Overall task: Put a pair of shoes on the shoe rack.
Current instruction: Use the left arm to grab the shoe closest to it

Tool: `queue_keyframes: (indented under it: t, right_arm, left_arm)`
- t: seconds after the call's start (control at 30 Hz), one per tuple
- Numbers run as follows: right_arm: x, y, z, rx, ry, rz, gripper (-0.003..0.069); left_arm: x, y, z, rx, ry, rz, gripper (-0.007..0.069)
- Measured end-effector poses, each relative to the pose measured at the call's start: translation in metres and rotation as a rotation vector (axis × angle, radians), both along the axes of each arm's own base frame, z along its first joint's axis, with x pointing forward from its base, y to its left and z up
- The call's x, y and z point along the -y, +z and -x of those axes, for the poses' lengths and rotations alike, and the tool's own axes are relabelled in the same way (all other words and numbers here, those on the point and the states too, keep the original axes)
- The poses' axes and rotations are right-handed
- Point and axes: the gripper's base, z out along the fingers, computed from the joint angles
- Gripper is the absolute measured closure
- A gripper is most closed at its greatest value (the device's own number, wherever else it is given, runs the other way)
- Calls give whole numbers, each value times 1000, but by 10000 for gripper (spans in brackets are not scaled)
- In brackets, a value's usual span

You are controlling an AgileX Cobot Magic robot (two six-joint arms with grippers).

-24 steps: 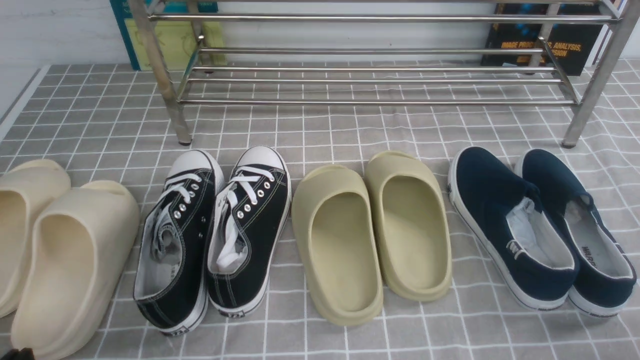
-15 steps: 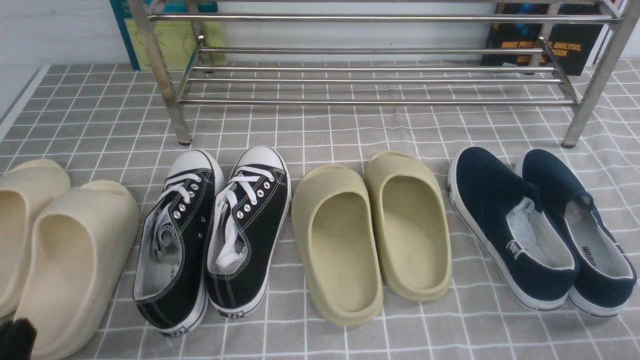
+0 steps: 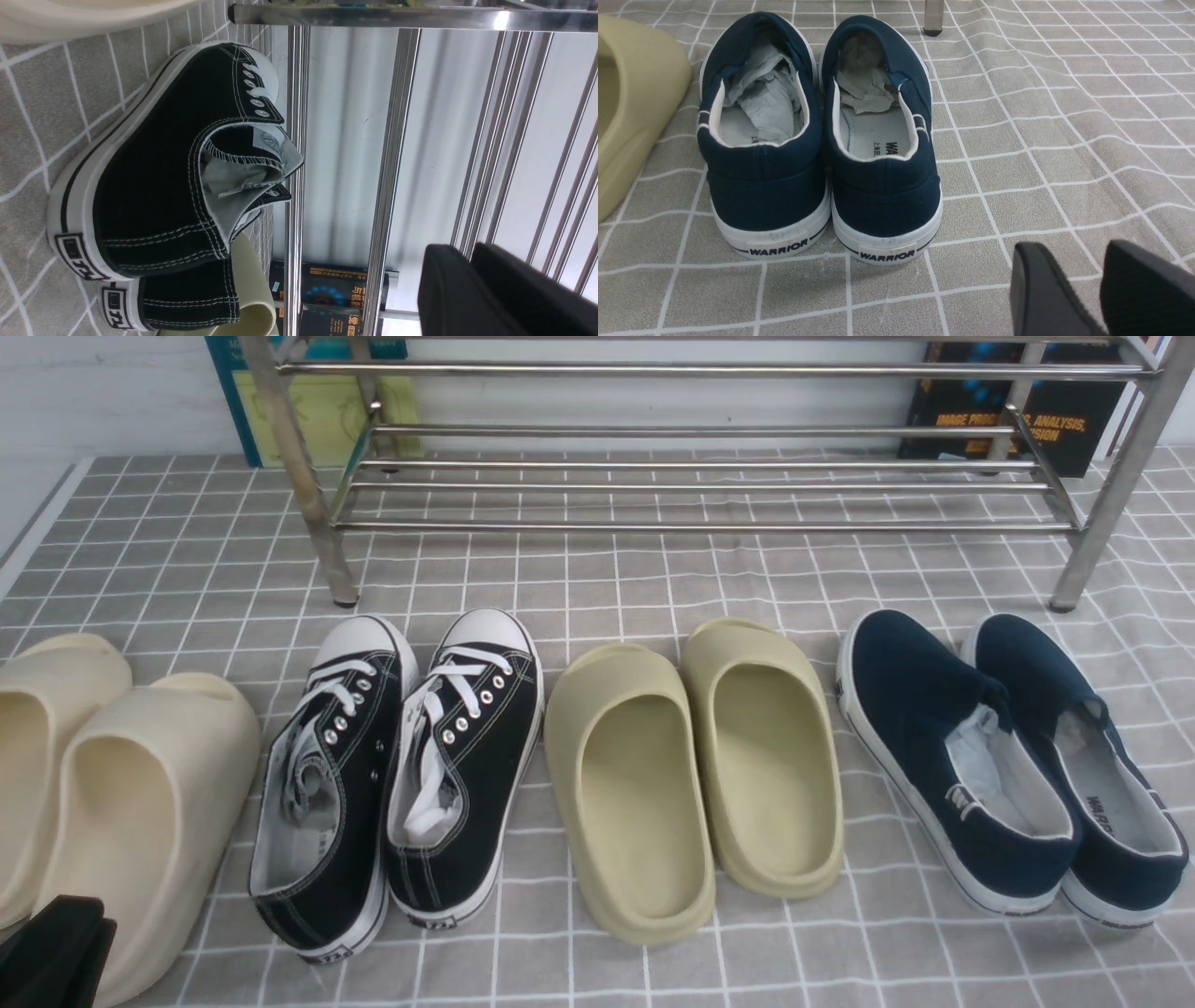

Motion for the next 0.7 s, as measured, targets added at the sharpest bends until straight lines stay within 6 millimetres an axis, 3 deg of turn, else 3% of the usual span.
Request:
queue_keyframes:
  t: [0.13,0.2,0.23,0.3,0.37,0.43,0.47,0.5,0.6,0.7]
  right_arm:
    - [0,0,0,0,0,0,419]
    - [0,0,0,0,0,0,419]
    - [0,0,0,0,0,0,419]
    - [0,0,0,0,0,0,419]
    - [0,0,0,0,0,0,419]
    - [0,0,0,0,0,0,419]
    - [0,0,0,0,0,0,419]
    - [0,0,0,0,0,0,419]
    - [0,0,0,0,0,0,419]
    - [0,0,0,0,0,0,419]
  left_arm:
    - [0,3,0,12,-5,-79,532]
    - [2,23,4,58,-23,-237,532]
    - [2,25,4,63,-25,-237,532]
    - [4,63,15,153,-35,-501,532]
    - [6,83,21,142,-65,-678,532]
    - [7,99,22,55,-128,-824,542]
    - [7,109,17,-69,-189,-927,566]
    - [6,112,16,-73,-186,-937,570]
    - [-1,132,-2,-369,-316,-1114,638]
    - [-6,145,-16,-534,-414,-1217,638]
